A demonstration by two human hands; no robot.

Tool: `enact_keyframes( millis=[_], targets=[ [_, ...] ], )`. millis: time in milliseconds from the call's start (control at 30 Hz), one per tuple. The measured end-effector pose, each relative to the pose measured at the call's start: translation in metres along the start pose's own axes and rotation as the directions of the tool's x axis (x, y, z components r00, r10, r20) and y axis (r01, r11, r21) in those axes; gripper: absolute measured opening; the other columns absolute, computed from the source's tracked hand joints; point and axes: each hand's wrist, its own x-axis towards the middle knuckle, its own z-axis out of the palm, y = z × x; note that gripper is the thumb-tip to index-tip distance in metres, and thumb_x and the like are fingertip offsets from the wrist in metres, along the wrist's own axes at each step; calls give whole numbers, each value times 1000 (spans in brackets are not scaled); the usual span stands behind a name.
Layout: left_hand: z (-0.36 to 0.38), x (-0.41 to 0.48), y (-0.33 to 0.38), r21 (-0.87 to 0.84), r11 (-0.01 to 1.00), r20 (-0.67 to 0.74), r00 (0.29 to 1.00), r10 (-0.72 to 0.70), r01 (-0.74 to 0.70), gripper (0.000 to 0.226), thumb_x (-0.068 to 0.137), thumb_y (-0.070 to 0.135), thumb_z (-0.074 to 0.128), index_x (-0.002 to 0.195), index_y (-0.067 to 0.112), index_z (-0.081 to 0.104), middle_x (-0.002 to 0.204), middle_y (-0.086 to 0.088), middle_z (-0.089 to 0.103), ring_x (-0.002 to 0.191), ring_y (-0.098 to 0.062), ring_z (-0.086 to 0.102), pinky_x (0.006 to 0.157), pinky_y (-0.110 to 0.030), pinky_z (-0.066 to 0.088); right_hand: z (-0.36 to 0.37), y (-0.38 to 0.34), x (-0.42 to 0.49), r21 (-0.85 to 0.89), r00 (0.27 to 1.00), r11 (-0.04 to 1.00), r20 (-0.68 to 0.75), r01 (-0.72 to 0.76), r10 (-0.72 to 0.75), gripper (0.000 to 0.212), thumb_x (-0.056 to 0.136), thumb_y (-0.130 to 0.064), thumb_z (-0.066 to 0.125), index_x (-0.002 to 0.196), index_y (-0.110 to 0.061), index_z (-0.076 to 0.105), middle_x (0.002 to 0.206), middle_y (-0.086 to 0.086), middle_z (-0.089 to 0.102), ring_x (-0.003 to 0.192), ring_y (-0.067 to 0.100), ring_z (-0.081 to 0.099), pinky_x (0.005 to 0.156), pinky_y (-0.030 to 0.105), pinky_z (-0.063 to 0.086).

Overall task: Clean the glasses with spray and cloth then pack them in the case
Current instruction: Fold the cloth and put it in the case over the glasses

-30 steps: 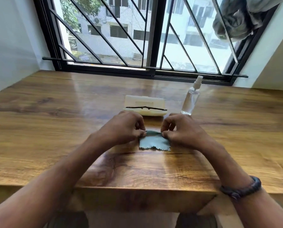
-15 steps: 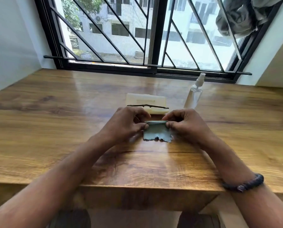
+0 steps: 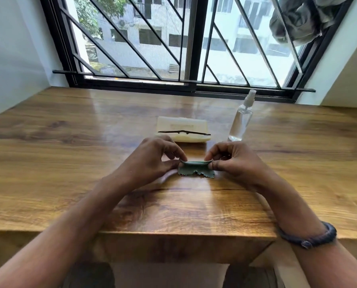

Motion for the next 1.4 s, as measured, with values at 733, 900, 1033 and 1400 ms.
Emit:
enact_keyframes(
  millis=[733, 900, 1033, 1400],
  targets=[
    [15, -6, 6, 88, 995, -94, 995, -33, 41, 25, 93, 38, 71, 112, 22, 77, 106, 5, 68, 91, -6, 66, 85, -28, 56, -2, 8, 0, -101, 999, 995, -42, 4, -8, 7, 93, -23, 71, 95, -20, 77, 91, 2, 74, 84, 15, 67, 78, 24, 50],
    [15, -8, 8, 191, 979, -2, 998, -69, 68, 32, 90, 43, 74, 117, 26, 76, 112, 2, 61, 103, -13, 59, 91, -33, 53, 3, 0, -2, -302, 998, 953, 54, -8, 25, 26, 79, -27, 85, 104, -25, 77, 105, -6, 56, 88, 4, 53, 73, 14, 43],
    [13, -9, 9, 162, 984, 1, 997, -72, 71, 29, 88, 40, 77, 113, 24, 76, 112, 2, 61, 104, -13, 58, 92, -32, 51, 2, -3, -4, -277, 998, 961, 54, -12, 28, 22, 77, -22, 87, 96, -25, 75, 105, -6, 55, 86, 4, 50, 73, 17, 42],
    [11, -7, 8, -256, 962, -152, 979, -137, 95, 9, 86, 15, 81, 93, 17, 76, 87, 6, 77, 82, -3, 72, 69, -13, 51, 7, -5, -7, 402, 999, 915, 47, -39, 21, 16, 72, -11, 74, 87, -12, 68, 83, 11, 63, 77, 19, 55, 66, 26, 41]
  ],
)
